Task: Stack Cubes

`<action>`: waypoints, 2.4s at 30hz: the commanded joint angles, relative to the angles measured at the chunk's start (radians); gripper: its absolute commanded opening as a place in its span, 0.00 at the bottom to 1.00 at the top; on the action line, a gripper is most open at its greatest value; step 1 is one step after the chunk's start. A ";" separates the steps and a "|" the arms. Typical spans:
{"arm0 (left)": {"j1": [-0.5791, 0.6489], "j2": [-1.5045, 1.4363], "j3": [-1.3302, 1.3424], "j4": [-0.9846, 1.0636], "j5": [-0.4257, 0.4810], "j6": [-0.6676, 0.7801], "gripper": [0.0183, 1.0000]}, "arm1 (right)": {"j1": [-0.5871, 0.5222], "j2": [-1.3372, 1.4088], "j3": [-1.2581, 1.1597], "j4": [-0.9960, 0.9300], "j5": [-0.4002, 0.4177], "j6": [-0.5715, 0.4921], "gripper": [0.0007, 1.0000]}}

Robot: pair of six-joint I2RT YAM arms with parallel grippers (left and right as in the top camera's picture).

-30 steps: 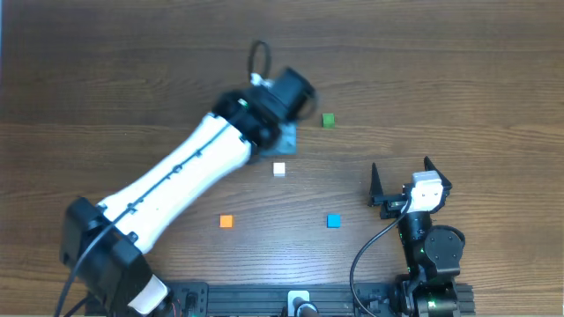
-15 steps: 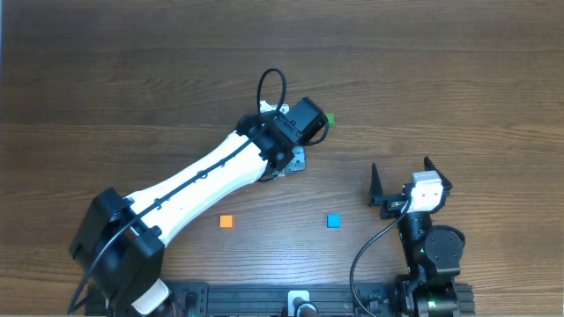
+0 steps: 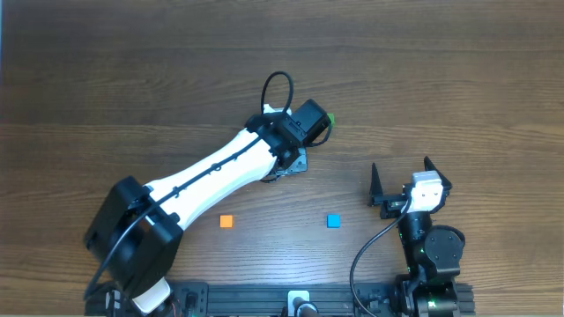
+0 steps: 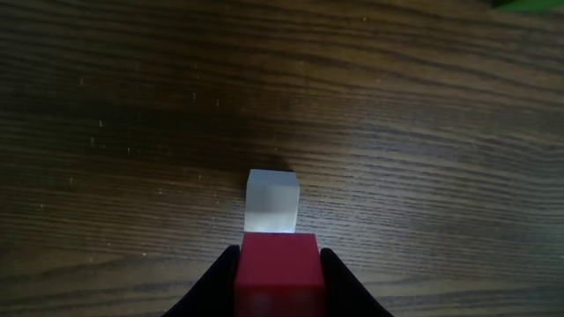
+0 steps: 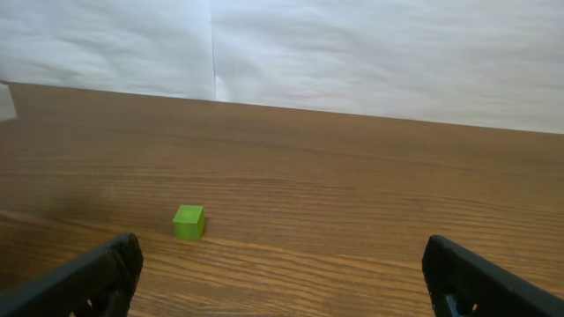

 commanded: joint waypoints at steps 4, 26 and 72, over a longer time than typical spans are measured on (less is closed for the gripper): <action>-0.007 0.058 -0.009 0.009 -0.004 -0.014 0.02 | -0.007 -0.007 -0.009 0.003 -0.011 0.002 0.99; 0.000 0.062 -0.047 0.074 -0.008 0.039 0.02 | -0.007 -0.007 -0.009 0.003 -0.011 0.002 0.99; 0.019 0.062 -0.072 0.122 -0.009 0.042 0.02 | -0.007 -0.007 -0.009 0.003 -0.011 0.002 0.99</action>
